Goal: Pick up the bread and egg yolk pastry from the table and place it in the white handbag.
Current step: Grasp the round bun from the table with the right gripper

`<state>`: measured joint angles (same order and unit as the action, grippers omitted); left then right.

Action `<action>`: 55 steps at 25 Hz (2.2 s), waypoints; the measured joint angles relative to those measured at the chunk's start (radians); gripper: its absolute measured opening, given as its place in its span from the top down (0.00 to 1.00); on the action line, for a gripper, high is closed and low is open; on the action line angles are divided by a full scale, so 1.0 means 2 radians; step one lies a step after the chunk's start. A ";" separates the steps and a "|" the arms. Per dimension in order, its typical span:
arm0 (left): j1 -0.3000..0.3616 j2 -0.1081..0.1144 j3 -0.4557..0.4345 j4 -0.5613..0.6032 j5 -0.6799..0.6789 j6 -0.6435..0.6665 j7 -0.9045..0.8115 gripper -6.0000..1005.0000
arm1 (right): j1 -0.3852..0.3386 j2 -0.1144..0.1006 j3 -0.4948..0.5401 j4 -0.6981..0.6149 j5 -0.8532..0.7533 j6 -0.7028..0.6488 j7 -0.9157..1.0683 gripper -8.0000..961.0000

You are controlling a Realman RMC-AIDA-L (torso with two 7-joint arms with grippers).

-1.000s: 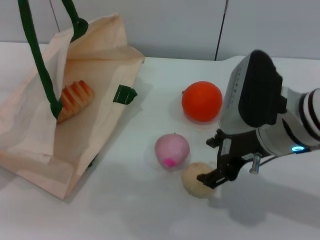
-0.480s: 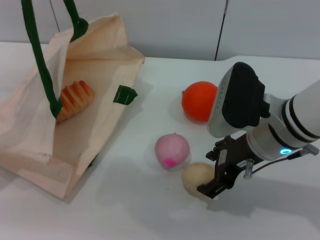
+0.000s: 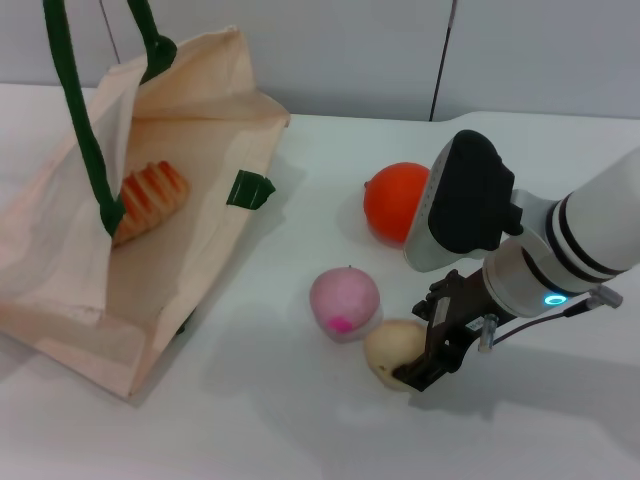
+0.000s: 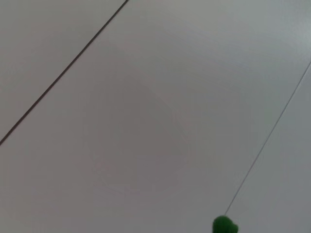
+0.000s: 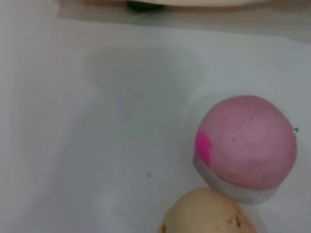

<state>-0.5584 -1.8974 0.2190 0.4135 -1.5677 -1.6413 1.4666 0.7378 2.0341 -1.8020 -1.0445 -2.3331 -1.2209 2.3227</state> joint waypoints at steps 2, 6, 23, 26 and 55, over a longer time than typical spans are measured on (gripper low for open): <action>0.000 0.000 0.000 0.000 0.000 0.000 0.000 0.87 | 0.006 0.000 -0.004 0.012 0.000 0.005 0.002 0.07; 0.000 0.000 -0.001 0.000 0.000 -0.001 0.000 0.87 | 0.014 0.001 -0.018 0.024 0.000 0.013 0.010 0.07; -0.001 0.002 0.000 -0.007 0.000 -0.002 0.000 0.87 | 0.022 0.000 -0.023 0.031 0.000 0.010 0.019 0.14; 0.000 0.002 0.000 -0.007 0.000 -0.002 0.000 0.87 | 0.022 0.000 -0.023 0.033 0.000 0.010 0.019 0.18; 0.000 0.005 0.001 -0.007 0.012 -0.010 -0.008 0.87 | -0.015 -0.005 0.083 -0.070 -0.046 -0.051 0.007 0.39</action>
<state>-0.5588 -1.8871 0.2210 0.3988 -1.5427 -1.6610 1.4511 0.7072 2.0251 -1.6364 -1.1835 -2.4247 -1.3221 2.3365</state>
